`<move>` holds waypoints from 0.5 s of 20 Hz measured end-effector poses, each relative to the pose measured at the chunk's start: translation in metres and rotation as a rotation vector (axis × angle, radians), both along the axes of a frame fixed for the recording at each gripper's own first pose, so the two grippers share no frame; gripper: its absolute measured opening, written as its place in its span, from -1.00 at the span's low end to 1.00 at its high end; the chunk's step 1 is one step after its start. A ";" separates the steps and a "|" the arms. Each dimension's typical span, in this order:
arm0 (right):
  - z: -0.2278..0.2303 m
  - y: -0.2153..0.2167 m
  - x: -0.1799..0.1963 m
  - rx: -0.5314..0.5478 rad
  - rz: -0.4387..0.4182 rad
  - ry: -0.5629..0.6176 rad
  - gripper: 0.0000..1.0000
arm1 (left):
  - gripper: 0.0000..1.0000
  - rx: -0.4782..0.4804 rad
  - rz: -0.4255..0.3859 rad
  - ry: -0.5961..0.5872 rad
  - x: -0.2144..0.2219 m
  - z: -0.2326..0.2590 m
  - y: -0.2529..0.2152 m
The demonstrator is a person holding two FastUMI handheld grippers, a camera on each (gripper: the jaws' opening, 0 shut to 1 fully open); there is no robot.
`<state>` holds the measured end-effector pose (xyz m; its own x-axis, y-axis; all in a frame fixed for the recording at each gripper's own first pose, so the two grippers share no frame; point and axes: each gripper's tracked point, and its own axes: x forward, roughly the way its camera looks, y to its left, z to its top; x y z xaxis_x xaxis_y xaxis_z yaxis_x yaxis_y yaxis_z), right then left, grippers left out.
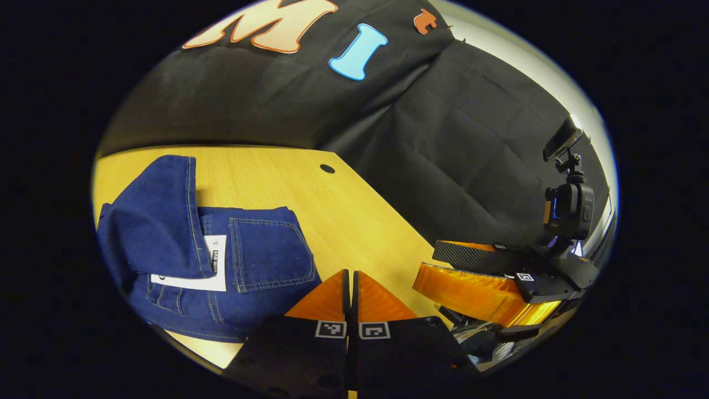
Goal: Grasp the waist and the cuffs of the jeans and fold them to make the two legs overlap; first hold the waist and fold one-third of the jeans toward the cuffs, then hold the cuffs and fold the remaining one-third in the same direction to finish folding.
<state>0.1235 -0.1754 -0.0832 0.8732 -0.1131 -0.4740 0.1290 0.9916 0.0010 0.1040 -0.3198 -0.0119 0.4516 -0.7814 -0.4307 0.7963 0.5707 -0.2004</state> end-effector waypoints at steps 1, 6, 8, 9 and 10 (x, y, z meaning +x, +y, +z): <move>0.001 0.001 -0.001 0.008 -0.001 -0.006 0.99 | -1.00 -0.011 0.013 -0.010 0.001 0.005 0.002; 0.008 0.014 -0.006 0.023 0.025 -0.038 0.99 | -1.00 -0.004 0.159 -0.104 0.020 0.039 0.045; 0.011 0.022 -0.008 0.034 0.035 -0.052 1.00 | -1.00 -0.020 0.200 -0.101 0.017 0.043 0.067; 0.012 0.027 -0.008 0.044 0.038 -0.061 0.99 | -1.00 -0.031 0.223 -0.098 0.015 0.047 0.083; 0.012 0.031 -0.008 0.054 0.040 -0.066 0.99 | -0.53 -0.038 0.263 -0.096 0.014 0.053 0.101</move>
